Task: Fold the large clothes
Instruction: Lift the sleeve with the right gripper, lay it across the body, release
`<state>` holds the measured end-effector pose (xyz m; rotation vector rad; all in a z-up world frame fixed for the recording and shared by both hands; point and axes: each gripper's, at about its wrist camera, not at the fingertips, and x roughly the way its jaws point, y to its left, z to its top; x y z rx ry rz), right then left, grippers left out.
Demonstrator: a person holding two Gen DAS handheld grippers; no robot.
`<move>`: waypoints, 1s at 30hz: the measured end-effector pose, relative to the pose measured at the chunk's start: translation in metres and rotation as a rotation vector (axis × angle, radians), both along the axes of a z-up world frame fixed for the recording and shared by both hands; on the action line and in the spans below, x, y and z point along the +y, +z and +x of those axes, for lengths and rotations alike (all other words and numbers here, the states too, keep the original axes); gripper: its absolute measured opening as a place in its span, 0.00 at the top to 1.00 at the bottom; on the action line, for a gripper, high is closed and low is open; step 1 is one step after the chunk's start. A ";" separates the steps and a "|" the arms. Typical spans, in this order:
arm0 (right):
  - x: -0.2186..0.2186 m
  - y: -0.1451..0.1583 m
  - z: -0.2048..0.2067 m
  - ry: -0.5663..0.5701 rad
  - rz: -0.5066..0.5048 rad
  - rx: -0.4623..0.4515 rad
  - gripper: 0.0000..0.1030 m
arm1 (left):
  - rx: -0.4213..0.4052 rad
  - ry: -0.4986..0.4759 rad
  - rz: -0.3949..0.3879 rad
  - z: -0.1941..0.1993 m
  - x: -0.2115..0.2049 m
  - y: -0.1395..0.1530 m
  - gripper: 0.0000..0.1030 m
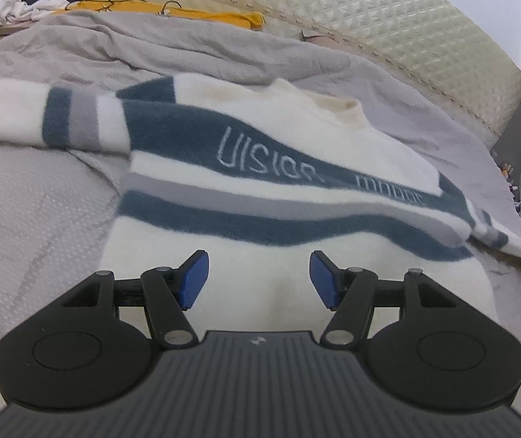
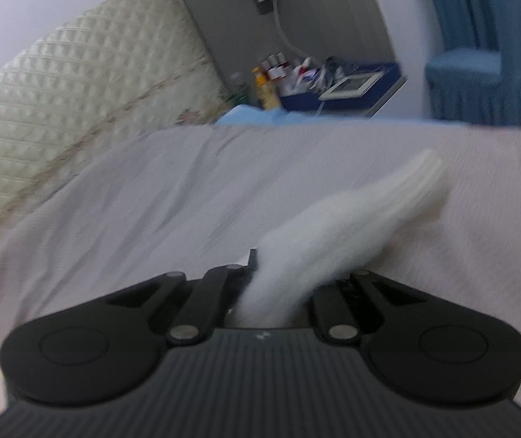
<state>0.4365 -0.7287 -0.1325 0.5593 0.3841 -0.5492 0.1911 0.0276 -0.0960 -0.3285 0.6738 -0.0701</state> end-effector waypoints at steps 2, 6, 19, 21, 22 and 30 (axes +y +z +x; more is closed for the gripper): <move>0.003 0.005 0.004 0.033 -0.029 0.007 0.91 | -0.005 0.007 0.006 0.000 0.003 0.002 0.35; 0.021 0.033 0.002 0.104 -0.054 -0.096 0.91 | -0.016 0.000 -0.004 0.000 0.009 0.009 0.35; 0.194 0.210 -0.041 0.445 -0.391 -0.329 0.91 | -0.124 0.033 -0.082 -0.027 0.058 0.047 0.35; 0.232 0.229 -0.053 0.506 -0.461 -0.347 0.91 | -0.141 0.040 -0.094 -0.034 0.069 0.053 0.35; 0.252 0.235 -0.058 0.534 -0.493 -0.354 0.91 | -0.149 0.044 -0.091 -0.038 0.075 0.056 0.35; 0.408 0.216 -0.111 0.762 -0.685 -0.333 0.90 | -0.178 0.091 -0.210 -0.060 0.114 0.060 0.35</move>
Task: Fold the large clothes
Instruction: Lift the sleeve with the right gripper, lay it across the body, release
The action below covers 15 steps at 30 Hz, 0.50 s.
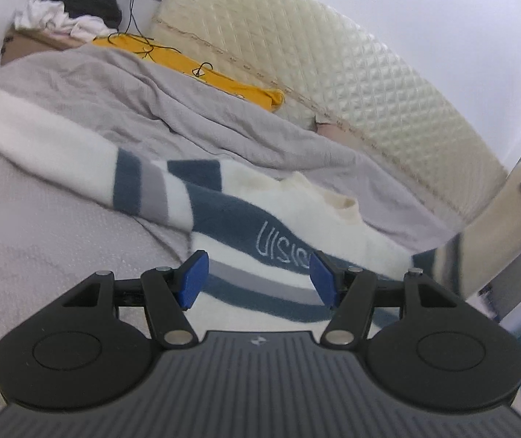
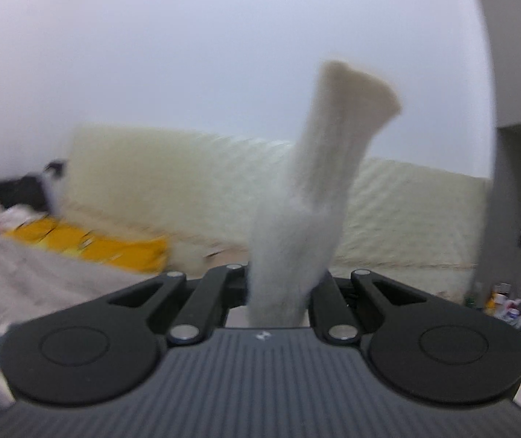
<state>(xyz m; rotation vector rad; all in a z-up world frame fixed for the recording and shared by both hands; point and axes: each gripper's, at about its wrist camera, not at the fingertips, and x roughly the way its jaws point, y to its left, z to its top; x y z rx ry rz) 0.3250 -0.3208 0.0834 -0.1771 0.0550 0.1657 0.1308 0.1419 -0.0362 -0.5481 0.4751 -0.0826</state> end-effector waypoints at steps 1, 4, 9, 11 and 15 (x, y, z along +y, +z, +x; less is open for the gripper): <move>0.015 -0.009 -0.005 0.026 -0.014 0.011 0.90 | -0.004 -0.001 -0.013 -0.001 0.003 0.000 0.35; 0.061 -0.044 -0.023 0.099 -0.036 0.051 0.90 | -0.010 -0.002 -0.039 -0.002 0.011 0.000 0.35; 0.123 -0.109 -0.037 0.165 -0.102 0.156 0.90 | -0.005 0.004 -0.074 0.000 0.023 -0.006 0.35; 0.136 -0.131 -0.031 0.179 -0.120 0.209 0.90 | -0.006 -0.005 -0.100 0.001 0.028 -0.010 0.35; 0.155 -0.172 -0.025 0.189 -0.155 0.317 0.88 | 0.009 -0.023 -0.102 0.012 0.032 -0.021 0.35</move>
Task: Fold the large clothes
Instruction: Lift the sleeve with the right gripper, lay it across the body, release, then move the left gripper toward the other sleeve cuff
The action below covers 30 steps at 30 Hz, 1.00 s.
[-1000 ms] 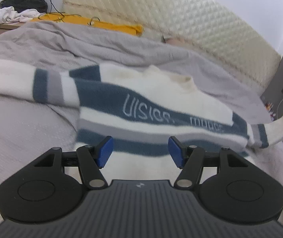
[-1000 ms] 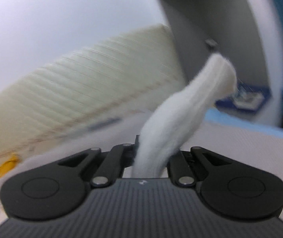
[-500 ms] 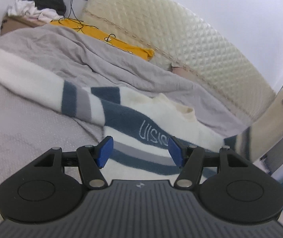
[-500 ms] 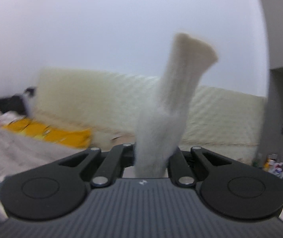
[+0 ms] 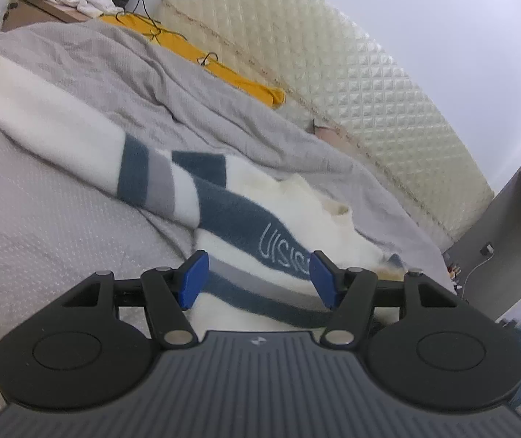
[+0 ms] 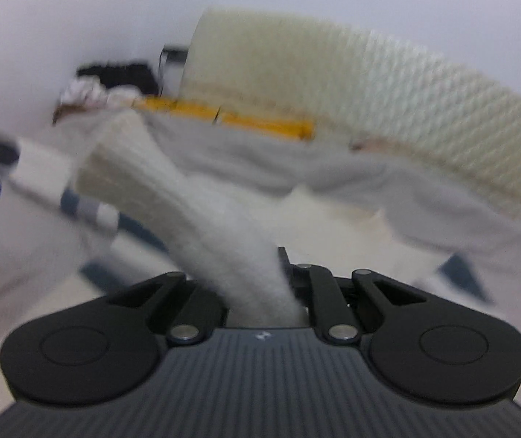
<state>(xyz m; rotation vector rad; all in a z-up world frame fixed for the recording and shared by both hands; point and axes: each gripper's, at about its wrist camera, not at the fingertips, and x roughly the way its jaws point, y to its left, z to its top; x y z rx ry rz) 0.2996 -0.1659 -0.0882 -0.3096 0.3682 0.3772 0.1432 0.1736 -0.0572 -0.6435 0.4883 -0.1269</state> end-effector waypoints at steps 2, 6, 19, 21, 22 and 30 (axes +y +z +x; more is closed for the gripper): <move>0.013 -0.011 -0.002 0.005 -0.026 0.039 0.88 | 0.010 -0.017 -0.023 0.007 0.001 -0.006 0.35; 0.022 -0.018 -0.011 0.001 -0.034 0.089 0.87 | 0.012 -0.056 -0.046 0.017 -0.004 -0.013 0.35; -0.005 -0.009 -0.053 0.106 0.091 0.257 0.47 | -0.019 -0.185 0.026 0.017 -0.039 -0.012 0.36; -0.017 -0.004 -0.063 0.101 0.135 0.280 0.47 | -0.020 -0.199 0.039 0.016 -0.045 -0.011 0.36; -0.023 -0.003 -0.065 0.103 0.152 0.285 0.47 | -0.018 -0.207 0.048 0.015 -0.048 -0.011 0.37; -0.063 0.004 -0.067 0.021 0.284 0.260 0.46 | 0.011 -0.267 0.129 0.015 -0.079 -0.016 0.48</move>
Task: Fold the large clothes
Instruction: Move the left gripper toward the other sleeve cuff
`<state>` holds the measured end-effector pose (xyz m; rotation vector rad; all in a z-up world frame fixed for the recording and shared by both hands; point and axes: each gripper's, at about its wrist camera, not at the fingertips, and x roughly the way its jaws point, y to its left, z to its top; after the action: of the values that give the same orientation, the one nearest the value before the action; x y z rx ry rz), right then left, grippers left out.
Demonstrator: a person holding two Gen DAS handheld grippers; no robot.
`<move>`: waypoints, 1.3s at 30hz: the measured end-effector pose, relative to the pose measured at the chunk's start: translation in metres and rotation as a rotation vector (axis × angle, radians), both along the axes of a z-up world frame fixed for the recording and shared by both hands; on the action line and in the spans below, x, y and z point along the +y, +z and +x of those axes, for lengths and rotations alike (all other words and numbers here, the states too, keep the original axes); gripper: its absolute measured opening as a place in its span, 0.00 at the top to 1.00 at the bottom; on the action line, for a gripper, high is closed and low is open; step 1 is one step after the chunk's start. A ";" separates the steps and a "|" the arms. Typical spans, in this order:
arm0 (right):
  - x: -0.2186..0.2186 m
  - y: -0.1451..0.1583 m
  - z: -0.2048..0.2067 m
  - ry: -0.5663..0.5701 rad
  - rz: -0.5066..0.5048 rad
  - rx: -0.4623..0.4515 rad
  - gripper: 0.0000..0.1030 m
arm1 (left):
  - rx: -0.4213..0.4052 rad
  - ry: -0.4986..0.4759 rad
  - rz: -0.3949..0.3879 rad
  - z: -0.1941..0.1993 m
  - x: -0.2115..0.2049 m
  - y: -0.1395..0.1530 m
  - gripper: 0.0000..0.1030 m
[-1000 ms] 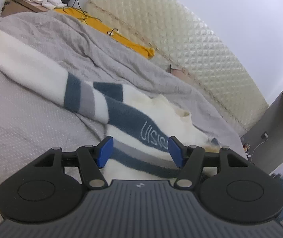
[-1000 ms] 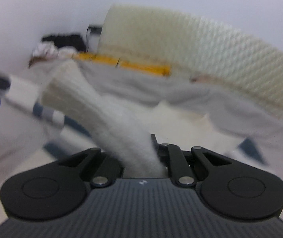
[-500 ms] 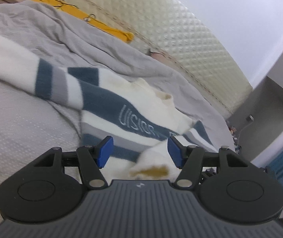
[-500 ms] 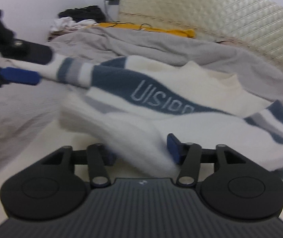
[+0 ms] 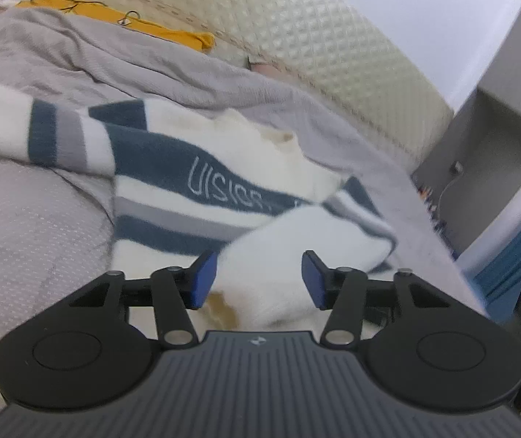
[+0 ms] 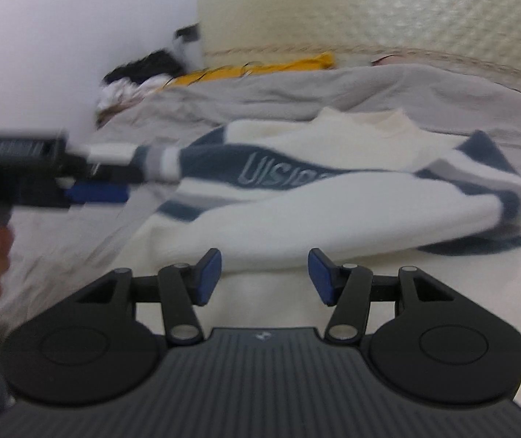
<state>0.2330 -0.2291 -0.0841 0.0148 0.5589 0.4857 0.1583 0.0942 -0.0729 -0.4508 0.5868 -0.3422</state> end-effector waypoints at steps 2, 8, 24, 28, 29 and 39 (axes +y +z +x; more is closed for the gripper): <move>-0.004 -0.002 0.010 -0.045 0.029 0.007 0.46 | 0.008 -0.023 0.032 0.003 -0.011 -0.003 0.51; 0.004 -0.016 0.035 -0.076 0.019 -0.021 0.53 | 0.054 -0.054 0.112 0.020 -0.033 -0.020 0.58; -0.003 -0.049 0.063 -0.122 0.039 0.105 0.57 | 0.135 -0.034 0.223 0.038 -0.048 -0.050 0.63; -0.012 -0.028 0.042 -0.151 0.074 0.080 0.56 | 0.109 -0.029 0.202 0.029 -0.045 -0.040 0.60; -0.014 -0.024 0.036 -0.155 0.081 0.071 0.55 | 0.100 -0.023 0.195 0.026 -0.043 -0.037 0.59; -0.020 0.017 -0.024 -0.188 0.116 -0.017 0.55 | -0.030 0.071 0.151 -0.022 -0.020 0.011 0.48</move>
<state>0.2088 -0.2492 -0.0674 0.1725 0.5065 0.3338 0.1362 0.0740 -0.0621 -0.3196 0.5618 -0.2343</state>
